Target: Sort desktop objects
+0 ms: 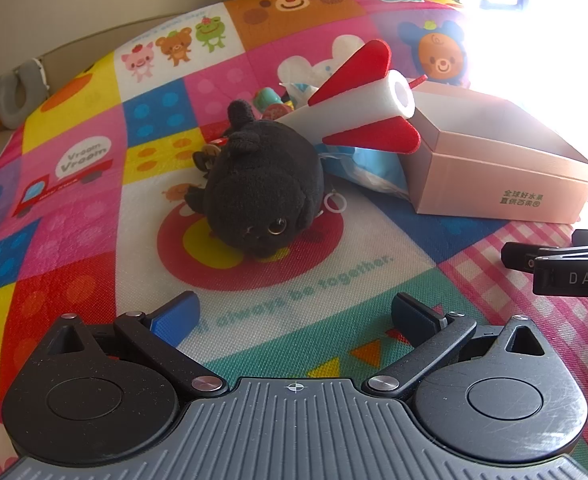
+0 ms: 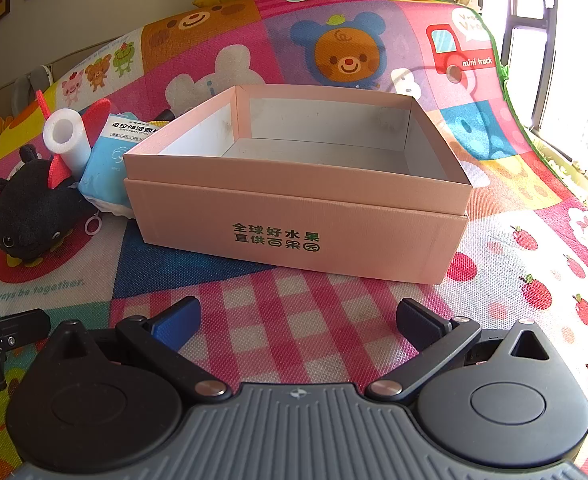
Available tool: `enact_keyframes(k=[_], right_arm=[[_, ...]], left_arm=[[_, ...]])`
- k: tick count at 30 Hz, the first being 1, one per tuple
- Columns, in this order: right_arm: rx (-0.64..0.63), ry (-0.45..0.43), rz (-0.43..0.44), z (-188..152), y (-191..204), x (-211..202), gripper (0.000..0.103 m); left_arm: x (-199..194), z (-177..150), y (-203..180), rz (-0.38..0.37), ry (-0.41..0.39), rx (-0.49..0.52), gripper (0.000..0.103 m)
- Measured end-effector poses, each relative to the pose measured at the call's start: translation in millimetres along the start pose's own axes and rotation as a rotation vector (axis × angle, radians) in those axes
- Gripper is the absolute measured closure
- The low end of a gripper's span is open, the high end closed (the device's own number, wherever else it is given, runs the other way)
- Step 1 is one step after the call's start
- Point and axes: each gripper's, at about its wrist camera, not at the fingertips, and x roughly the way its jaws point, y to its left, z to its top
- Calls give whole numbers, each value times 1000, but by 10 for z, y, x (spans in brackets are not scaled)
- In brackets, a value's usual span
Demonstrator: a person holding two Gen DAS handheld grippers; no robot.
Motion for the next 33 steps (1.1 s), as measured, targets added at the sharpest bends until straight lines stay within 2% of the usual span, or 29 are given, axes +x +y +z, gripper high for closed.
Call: enact_keyframes(k=[33], right_arm=[[-1,3,1,-1,2,-3,0]], left_arm=[[28,1,10,2,0,2,0]])
